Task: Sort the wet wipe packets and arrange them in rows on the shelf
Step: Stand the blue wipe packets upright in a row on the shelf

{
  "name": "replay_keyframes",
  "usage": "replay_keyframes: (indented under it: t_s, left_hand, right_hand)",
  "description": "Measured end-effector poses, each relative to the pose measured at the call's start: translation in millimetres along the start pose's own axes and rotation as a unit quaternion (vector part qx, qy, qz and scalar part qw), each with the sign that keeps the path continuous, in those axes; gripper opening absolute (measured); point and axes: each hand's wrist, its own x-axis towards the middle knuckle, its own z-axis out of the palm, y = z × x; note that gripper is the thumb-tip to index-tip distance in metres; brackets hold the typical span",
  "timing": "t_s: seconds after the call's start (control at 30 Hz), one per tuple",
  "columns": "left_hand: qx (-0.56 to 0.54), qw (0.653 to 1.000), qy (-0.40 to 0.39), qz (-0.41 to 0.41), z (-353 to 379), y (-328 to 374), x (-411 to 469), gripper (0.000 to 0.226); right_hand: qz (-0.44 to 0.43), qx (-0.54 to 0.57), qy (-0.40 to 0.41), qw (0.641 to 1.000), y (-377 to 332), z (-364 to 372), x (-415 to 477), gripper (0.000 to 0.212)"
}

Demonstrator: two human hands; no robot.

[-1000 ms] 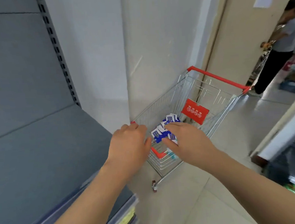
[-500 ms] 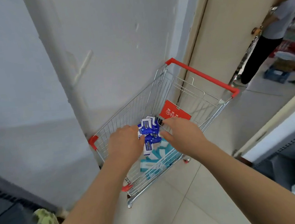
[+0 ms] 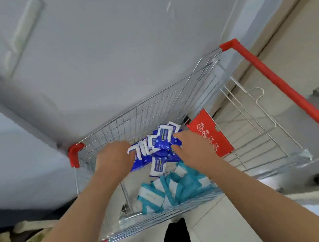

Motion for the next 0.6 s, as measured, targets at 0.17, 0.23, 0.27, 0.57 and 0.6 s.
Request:
replay_keyframes:
  t_s: [0.17,0.23,0.27,0.57,0.6]
  left_hand:
    - [-0.074,0.992,-0.043,-0.096,70.2,2.9,68.1,0.028]
    - [-0.085,0.988,-0.055,-0.115,99.0,-0.8,90.1,0.027]
    - [-0.091,0.987,-0.059,-0.121,113.7,-4.1,101.0,0.026]
    - [-0.14,0.971,-0.098,-0.165,243.7,-33.9,181.3,0.031]
    - [-0.149,0.967,-0.102,-0.177,256.1,-37.3,186.9,0.035]
  right_hand:
    - [-0.031,0.02,-0.07,0.997,52.5,49.2,87.1,0.047]
    - [-0.033,0.033,-0.093,0.995,70.6,74.4,116.3,0.05]
    - [-0.033,0.035,-0.099,0.994,78.5,87.0,130.3,0.05]
    - [-0.012,0.071,-0.086,0.994,126.0,193.1,238.7,0.065]
    - [-0.013,0.069,-0.069,0.995,127.9,202.0,249.5,0.068]
